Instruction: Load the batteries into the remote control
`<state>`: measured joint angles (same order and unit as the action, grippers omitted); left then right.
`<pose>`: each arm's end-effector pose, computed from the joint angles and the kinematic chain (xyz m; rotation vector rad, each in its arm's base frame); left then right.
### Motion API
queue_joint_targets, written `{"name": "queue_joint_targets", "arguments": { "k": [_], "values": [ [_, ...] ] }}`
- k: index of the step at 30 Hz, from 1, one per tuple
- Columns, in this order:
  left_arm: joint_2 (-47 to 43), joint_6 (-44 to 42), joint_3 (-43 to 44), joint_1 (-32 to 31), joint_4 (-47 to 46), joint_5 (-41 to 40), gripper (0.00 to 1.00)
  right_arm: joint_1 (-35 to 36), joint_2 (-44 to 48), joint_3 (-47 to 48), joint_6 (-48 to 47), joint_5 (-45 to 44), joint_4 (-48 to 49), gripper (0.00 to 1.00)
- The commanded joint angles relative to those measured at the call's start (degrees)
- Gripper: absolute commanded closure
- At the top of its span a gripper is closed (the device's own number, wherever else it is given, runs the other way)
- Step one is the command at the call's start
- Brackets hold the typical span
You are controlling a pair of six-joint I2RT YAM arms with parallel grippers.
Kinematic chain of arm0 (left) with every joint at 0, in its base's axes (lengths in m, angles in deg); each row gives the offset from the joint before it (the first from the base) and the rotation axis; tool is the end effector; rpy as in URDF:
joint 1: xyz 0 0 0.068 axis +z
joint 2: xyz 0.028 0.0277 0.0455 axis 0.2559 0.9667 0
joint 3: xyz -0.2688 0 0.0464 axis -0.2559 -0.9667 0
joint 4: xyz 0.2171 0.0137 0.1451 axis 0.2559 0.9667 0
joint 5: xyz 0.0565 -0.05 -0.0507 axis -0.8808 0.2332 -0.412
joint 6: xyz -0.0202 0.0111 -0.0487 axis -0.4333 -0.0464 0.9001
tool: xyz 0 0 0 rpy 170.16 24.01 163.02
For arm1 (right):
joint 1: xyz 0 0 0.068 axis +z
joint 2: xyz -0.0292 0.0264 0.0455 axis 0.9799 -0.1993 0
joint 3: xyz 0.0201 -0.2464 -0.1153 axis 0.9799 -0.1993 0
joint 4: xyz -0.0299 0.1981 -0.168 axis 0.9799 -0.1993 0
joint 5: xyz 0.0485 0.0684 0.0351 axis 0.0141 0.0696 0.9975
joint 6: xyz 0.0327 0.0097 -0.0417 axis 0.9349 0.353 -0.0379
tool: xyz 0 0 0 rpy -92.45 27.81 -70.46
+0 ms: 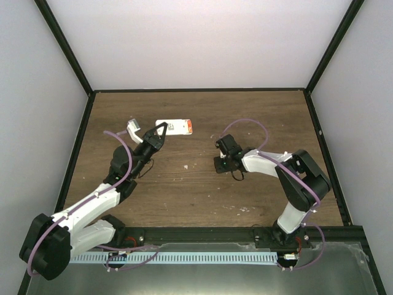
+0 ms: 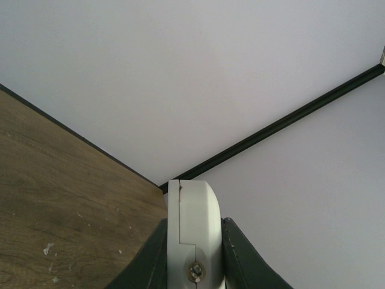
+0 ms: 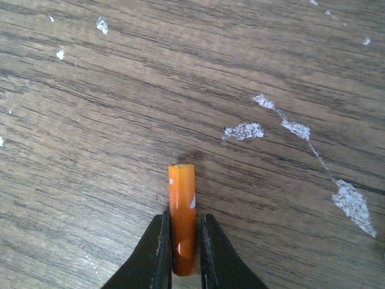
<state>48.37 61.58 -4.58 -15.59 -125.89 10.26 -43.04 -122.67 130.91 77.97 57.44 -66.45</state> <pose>0.1987 -0.1175 0.2752 -0.3784 1.5348 -1.2821 0.2546 0.1810 0.1393 -0.3782 2.6672 0.2987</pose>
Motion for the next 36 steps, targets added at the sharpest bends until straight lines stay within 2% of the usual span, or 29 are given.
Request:
{"name": "queue_joint_targets", "arguments": {
  "k": [1,8,14,19,24,29,36],
  "values": [
    [-1.11,-0.99,0.35,0.17,-1.39,-0.6,1.0,0.91,-0.95,-4.35,2.19,0.3,-8.09,0.92],
    [-1.02,-0.83,0.35,0.18,-1.46,-0.42,1.0,1.01,-0.11,-5.65,2.61,0.36,-7.44,0.91],
    [-1.44,-0.79,-0.15,0.12,-1.32,-0.59,1.0,1.01,-0.55,-4.99,1.96,0.82,-6.78,0.99],
    [-1.57,-0.65,-0.86,0.16,-1.7,-0.86,1.0,1.02,1.39,-2.39,2.21,-0.6,-10.61,0.99],
    [-0.77,0.8,-1.86,0.1,-3.44,-0.33,1.0,1.01,7.35,7.38,3.76,-0.16,-23.21,0.99],
    [1.48,3.09,-2.02,-0.22,-5.15,2.19,1.0,1.06,12.43,21.86,5.68,5.45,-37.76,0.99],
    [6.64,7.92,-3.86,-1.59,-12.4,3.51,1.0,1.01,15.3,33.37,9.12,10.92,-45.07,0.99]
  ]
}}
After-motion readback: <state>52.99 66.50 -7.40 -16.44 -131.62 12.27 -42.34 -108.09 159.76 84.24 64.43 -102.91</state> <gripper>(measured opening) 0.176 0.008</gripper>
